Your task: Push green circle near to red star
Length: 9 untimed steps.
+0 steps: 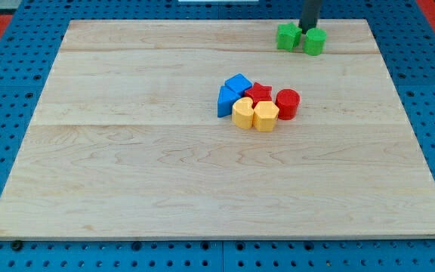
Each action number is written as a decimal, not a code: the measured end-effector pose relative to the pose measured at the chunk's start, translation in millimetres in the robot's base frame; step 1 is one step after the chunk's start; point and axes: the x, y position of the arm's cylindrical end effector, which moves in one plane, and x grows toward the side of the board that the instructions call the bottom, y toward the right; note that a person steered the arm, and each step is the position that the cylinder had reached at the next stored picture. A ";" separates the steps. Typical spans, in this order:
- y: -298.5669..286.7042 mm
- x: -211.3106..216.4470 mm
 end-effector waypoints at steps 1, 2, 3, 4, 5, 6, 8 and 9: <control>33.4 -1.9; 35.5 11.9; 17.6 30.3; -11.1 33.5; -33.3 34.0; -54.7 37.4; -61.0 40.1; -41.3 41.6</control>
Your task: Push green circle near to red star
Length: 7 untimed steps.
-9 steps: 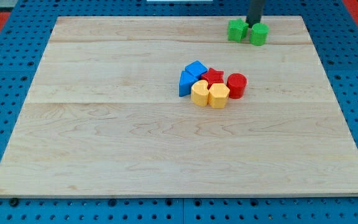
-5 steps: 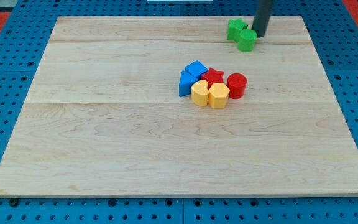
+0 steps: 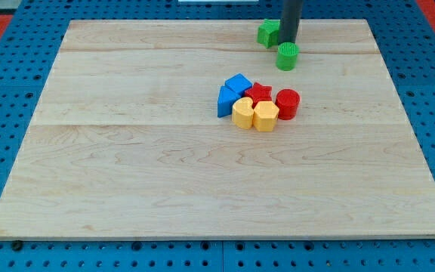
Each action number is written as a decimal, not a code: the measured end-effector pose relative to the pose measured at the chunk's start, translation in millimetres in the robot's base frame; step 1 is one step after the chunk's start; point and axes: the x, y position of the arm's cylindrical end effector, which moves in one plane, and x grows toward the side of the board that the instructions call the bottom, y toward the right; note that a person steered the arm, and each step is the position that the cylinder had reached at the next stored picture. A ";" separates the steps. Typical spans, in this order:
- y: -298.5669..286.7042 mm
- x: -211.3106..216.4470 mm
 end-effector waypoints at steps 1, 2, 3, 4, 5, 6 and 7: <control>-1.7 21.5; -14.5 39.6; -33.5 53.7; -43.8 63.1; -54.7 66.8; -56.0 66.8; -60.8 65.0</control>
